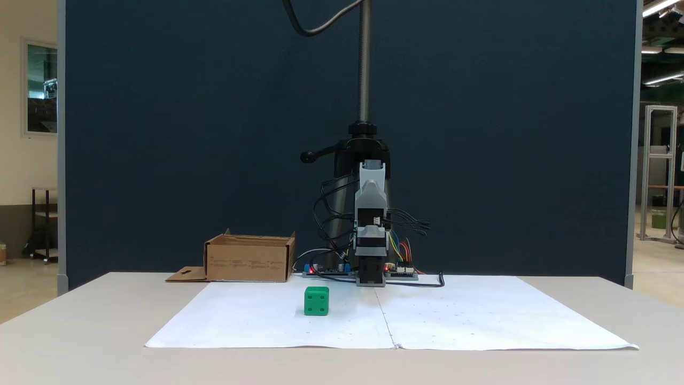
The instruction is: Grasp a green dice and put it in the bin.
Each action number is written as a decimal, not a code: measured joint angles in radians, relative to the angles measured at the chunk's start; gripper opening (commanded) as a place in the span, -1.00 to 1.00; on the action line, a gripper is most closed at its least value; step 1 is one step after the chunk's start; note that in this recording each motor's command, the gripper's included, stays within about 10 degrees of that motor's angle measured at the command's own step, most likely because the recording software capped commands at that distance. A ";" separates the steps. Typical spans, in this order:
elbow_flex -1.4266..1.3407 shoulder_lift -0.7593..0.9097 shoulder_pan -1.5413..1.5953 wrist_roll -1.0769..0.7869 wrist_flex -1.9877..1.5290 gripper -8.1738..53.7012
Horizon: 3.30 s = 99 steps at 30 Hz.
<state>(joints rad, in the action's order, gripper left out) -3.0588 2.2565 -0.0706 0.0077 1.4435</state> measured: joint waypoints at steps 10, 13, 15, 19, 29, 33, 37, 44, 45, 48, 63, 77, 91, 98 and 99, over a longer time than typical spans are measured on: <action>0.000 0.000 0.071 -0.002 -0.055 0.65; 0.000 0.000 0.071 -0.002 -0.055 0.65; 0.000 0.000 0.071 0.000 -0.054 0.65; 0.000 0.000 0.071 -0.002 -0.055 0.65; 0.000 0.000 0.071 0.000 -0.055 0.65; 0.000 0.000 0.071 0.000 -0.055 0.65; 0.000 0.000 0.071 -0.002 -0.055 0.65; 0.000 0.000 0.071 -0.002 -0.055 0.65; 0.000 0.000 0.071 -0.002 -0.055 0.65; 0.000 0.000 0.071 0.000 -0.055 0.65; 0.000 0.000 0.071 0.000 -0.055 0.68; 0.184 0.000 0.074 -0.002 -0.472 0.59; 0.623 0.000 0.049 -0.002 -1.424 0.58; 0.874 0.000 0.029 0.003 -1.809 0.58; 0.902 -0.002 0.026 0.003 -1.859 0.58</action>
<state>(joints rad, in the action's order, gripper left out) -2.1568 2.2550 -0.0445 0.0107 -0.4157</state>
